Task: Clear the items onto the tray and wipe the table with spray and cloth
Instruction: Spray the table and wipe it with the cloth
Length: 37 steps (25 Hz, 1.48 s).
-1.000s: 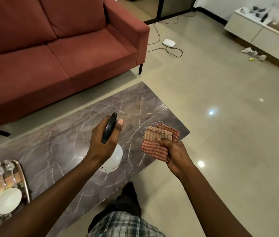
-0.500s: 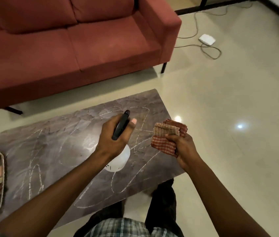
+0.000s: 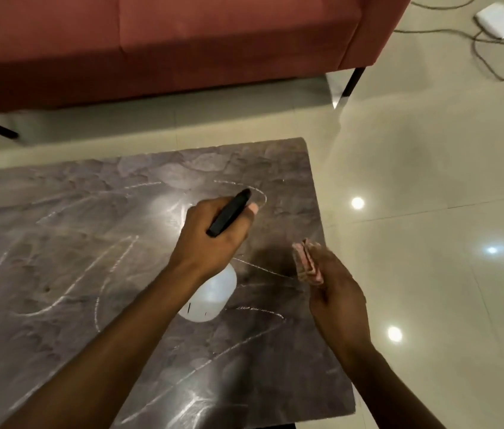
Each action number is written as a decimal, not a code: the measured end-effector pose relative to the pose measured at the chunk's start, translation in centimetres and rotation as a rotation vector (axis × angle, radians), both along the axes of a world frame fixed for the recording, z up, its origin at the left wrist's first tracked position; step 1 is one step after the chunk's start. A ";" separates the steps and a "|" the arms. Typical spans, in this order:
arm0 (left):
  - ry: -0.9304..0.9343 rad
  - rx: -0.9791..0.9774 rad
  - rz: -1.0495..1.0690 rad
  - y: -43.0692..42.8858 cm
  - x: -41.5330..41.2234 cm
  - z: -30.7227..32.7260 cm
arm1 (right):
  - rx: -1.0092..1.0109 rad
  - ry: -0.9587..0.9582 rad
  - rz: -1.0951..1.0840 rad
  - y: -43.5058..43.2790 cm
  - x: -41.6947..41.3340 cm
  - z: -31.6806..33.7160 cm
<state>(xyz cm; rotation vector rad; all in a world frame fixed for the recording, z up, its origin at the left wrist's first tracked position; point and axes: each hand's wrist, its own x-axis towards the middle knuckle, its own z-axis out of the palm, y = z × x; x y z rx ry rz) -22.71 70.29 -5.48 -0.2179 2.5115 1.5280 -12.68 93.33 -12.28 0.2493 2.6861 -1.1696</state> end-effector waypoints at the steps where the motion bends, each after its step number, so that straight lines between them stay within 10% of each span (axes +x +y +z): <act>1: -0.008 -0.007 0.009 0.7 -1.0 -1.4 | 0.077 0.013 0.079 0.2 -0.1 -1.7; 5: -0.032 -0.044 0.020 2.9 -3.5 -4.5 | 0.372 -0.099 0.474 -0.5 0.9 -5.6; 13: -0.093 -0.084 -0.061 2.0 -4.1 -6.3 | 0.598 0.032 0.601 0.8 0.8 -8.0; 24: -0.284 0.218 -0.010 -1.5 -1.3 -7.7 | 0.628 -0.007 0.379 -2.2 -27.1 -9.2; 29: -0.242 0.104 0.027 -1.1 -2.0 -7.3 | 0.620 0.207 1.248 1.2 -24.5 -9.1; 34: -0.210 0.099 0.045 -1.0 -3.0 -7.1 | 0.603 0.047 0.572 -0.5 -29.0 -9.4; 37: -0.215 0.075 0.073 -1.7 -2.9 -7.2 | 0.607 0.219 1.131 -0.1 -24.7 -9.6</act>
